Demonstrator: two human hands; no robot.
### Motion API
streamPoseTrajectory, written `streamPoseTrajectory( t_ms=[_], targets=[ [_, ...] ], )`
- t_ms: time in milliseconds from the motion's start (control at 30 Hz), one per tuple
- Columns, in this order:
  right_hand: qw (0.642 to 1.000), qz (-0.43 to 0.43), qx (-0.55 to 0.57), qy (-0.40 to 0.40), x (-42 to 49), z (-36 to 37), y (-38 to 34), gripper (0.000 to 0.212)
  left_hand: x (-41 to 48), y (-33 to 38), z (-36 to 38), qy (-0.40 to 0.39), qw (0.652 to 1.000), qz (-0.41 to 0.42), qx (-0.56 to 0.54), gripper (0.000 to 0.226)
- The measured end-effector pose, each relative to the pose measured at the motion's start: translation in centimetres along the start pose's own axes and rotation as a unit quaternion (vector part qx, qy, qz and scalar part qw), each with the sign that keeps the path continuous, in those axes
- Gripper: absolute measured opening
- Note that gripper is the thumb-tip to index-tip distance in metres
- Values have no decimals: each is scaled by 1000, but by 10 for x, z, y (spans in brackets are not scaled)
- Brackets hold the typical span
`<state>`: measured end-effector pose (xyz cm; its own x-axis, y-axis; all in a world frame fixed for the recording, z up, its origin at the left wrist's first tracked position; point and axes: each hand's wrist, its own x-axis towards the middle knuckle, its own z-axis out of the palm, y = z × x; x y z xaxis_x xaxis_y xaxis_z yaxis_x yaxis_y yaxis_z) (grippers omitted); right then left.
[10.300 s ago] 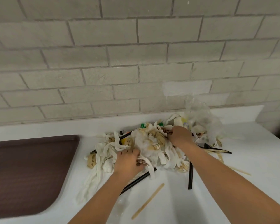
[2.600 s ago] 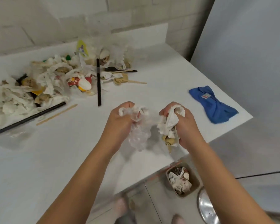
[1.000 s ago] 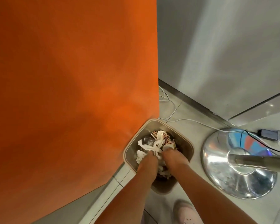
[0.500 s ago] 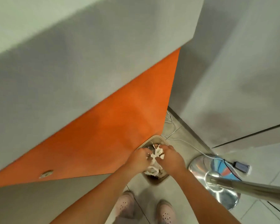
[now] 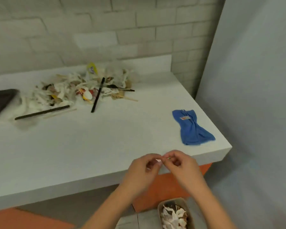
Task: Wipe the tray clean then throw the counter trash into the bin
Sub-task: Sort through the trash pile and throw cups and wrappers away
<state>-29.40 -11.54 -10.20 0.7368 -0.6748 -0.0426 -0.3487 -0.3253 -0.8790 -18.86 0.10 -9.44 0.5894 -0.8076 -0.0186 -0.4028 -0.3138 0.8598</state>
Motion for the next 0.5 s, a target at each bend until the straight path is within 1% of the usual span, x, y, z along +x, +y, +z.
streamPoseTrajectory(
  t_ms=[100,233,333,500],
  targets=[
    [998,-57,10,-14,30,13,-56,8,5,9,-65,78,997,-6,-8,14],
    [995,-83,-4,-53,74,49,-108,2,16,-7,-146,162,986,-47,-10,13],
    [994,-79,-14,-68,110,86,-134,1,26,-34,-206,195,978,-81,-3,14],
    [997,-50,-29,-57,175,158,-166,3,58,-96,-303,224,967,-122,22,18]
  ],
)
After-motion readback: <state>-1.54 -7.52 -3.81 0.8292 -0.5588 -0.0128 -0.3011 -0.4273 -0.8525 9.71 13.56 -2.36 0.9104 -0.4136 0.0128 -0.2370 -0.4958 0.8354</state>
